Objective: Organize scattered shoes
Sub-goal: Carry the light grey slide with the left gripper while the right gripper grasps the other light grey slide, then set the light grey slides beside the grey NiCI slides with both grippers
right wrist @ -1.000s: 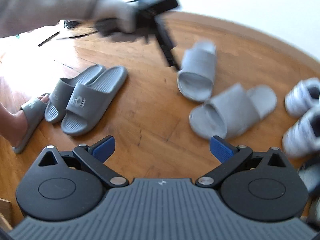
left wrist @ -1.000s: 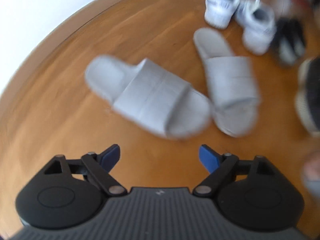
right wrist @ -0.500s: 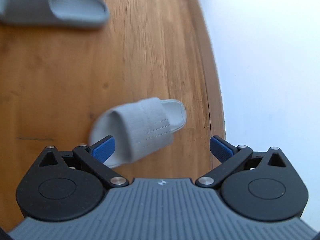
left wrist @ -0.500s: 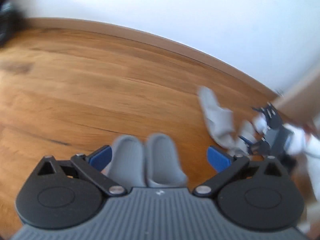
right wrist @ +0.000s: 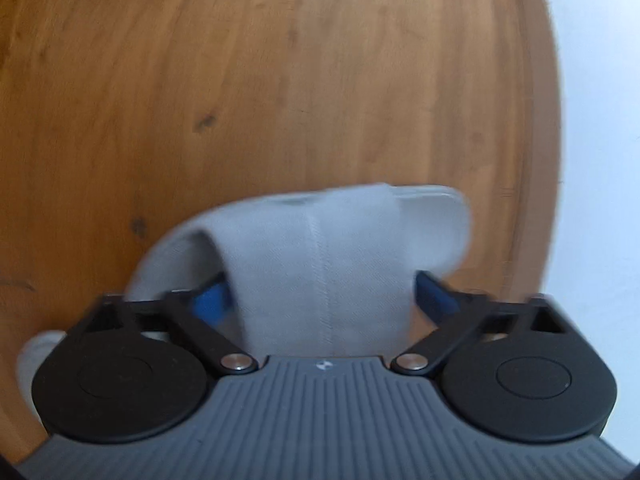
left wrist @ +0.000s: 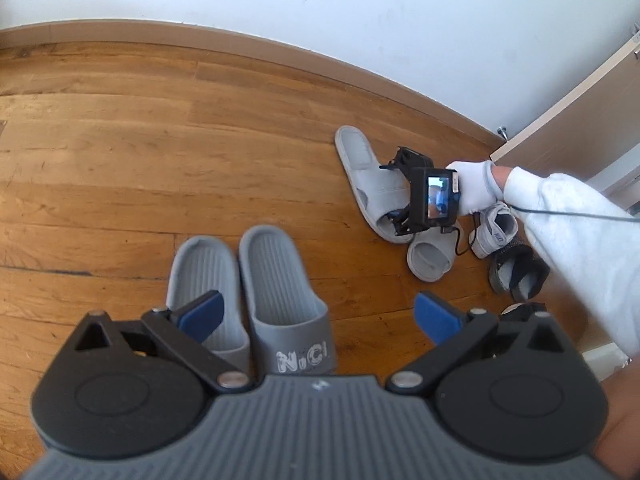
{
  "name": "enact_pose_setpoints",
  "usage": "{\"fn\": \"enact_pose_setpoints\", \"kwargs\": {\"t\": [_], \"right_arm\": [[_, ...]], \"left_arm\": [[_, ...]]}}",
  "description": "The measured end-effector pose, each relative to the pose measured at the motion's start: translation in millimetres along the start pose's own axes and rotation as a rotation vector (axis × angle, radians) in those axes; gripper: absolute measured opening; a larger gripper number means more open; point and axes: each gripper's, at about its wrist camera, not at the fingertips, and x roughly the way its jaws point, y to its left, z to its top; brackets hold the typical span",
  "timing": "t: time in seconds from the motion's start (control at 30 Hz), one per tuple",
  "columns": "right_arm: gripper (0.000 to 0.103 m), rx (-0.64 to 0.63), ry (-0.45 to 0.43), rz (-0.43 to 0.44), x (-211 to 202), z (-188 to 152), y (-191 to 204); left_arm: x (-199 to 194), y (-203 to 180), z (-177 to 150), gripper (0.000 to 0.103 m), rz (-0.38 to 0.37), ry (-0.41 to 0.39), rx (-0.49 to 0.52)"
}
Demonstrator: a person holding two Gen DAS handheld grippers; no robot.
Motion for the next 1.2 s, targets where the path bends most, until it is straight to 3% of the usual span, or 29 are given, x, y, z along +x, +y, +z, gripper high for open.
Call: {"fn": "enact_pose_setpoints", "kwargs": {"t": [0.27,0.43,0.7,0.77,0.83,0.97,1.03,1.13,1.2], "right_arm": [[0.079,0.094,-0.191,0.16,-84,18,46],[0.081,0.122,-0.299,0.303,-142,50,110],[0.084,0.188,-0.375,0.265,-169,67,123],[0.091,0.211,-0.4,0.31,-180,52,117],[0.102,0.334,-0.45,0.357,-201,19,100],[0.103,0.624,-0.51,0.355,-232,-26,80],[0.103,0.847,-0.48,0.304,-243,-63,74],[0.103,1.068,-0.447,0.255,-256,-107,82],[0.103,1.166,-0.431,0.228,-263,-133,93]], "left_arm": [[-15,4,-6,0.103,0.004,0.006,-0.051],[-7,-8,-6,0.103,-0.039,0.012,-0.018],[6,-21,-9,0.103,-0.042,0.036,0.057],[10,-21,-10,0.103,-0.041,0.051,0.063],[19,-24,-9,0.103,-0.019,0.081,0.075],[37,-38,-1,0.103,0.001,0.105,0.125],[59,-57,8,0.103,0.031,0.112,0.213],[102,-100,24,0.103,0.029,0.142,0.359],[142,-139,36,0.103,-0.046,0.178,0.453]]}}
